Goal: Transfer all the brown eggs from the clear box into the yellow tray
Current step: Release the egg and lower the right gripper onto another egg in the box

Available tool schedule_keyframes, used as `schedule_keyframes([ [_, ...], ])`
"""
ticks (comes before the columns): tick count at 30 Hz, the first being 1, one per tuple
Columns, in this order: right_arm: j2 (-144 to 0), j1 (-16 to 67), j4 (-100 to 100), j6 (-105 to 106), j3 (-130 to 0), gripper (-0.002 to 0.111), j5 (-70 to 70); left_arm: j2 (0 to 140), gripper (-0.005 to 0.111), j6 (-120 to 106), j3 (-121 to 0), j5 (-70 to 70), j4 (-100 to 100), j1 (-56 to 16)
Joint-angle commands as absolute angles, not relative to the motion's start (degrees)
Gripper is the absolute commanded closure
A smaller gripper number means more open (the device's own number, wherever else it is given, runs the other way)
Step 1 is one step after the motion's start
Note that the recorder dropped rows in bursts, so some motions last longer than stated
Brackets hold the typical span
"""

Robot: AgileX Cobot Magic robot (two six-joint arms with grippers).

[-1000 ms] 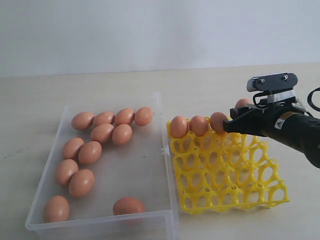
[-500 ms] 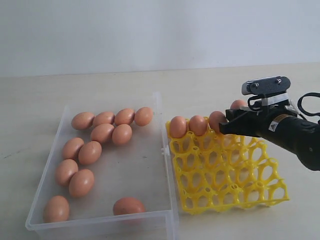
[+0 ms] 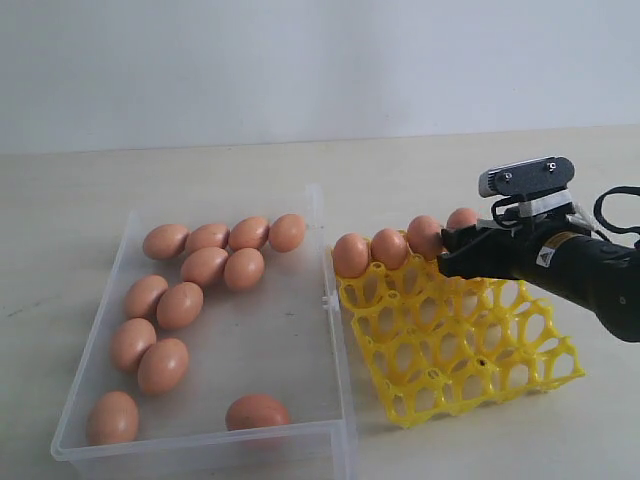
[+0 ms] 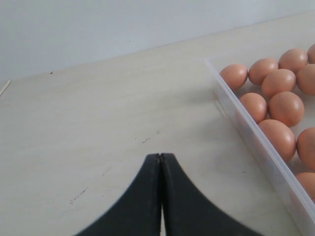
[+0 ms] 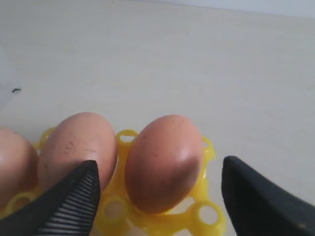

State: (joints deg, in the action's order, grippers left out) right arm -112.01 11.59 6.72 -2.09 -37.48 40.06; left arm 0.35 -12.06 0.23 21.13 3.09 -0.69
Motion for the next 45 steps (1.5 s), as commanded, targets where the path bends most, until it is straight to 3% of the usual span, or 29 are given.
schedule_keyframes([
  [1,-108.35,11.54,7.72,-1.62,-37.52,0.039,36.48,0.00,0.107,-11.77,0.00,20.65,3.54,-0.59],
  [7,-93.55,11.79,7.72,-1.51,-37.63,0.045,26.45,0.00,0.107,-11.77,0.00,20.65,3.54,-0.59],
  [9,-86.96,13.19,7.72,-1.71,-38.50,0.062,21.02,0.00,0.107,-11.77,0.00,20.65,3.54,-0.59],
  [11,-82.31,15.20,7.72,-2.56,-40.70,0.086,14.66,0.00,0.107,-11.77,0.00,20.65,3.54,-0.59],
  [12,-79.67,17.28,7.72,-3.28,-42.85,0.103,9.96,0.00,0.107,-11.77,0.00,20.65,3.54,-0.59],
  [16,-78.16,26.83,7.61,-6.29,-52.18,0.108,-7.95,0.00,0.107,-11.77,0.00,20.65,3.54,-0.59],
  [23,-93.93,41.46,0.32,-7.19,-70.45,0.104,-35.55,0.00,0.107,-11.77,0.00,20.65,3.54,-0.59],
  [25,-98.63,44.18,-3.26,-6.90,-74.61,0.094,-38.18,0.00,0.107,-11.77,0.00,20.65,3.54,-0.59],
  [28,-105.45,46.60,-5.90,-9.28,-81.14,0.067,-41.46,0.00,0.107,-11.77,0.00,20.65,3.54,-0.59],
  [31,-111.57,46.62,-4.29,-21.00,-86.57,0.047,-41.36,0.00,0.107,-11.77,0.00,20.65,3.54,-0.59],
  [39,-126.85,45.20,7.36,-56.80,-100.07,0.046,-41.13,0.00,0.107,-11.77,0.00,20.65,3.54,-0.59],
  [45,-130.84,44.19,12.26,-59.64,-103.26,0.047,-41.90,0.00,0.107,-11.77,0.00,20.65,3.54,-0.59],
])
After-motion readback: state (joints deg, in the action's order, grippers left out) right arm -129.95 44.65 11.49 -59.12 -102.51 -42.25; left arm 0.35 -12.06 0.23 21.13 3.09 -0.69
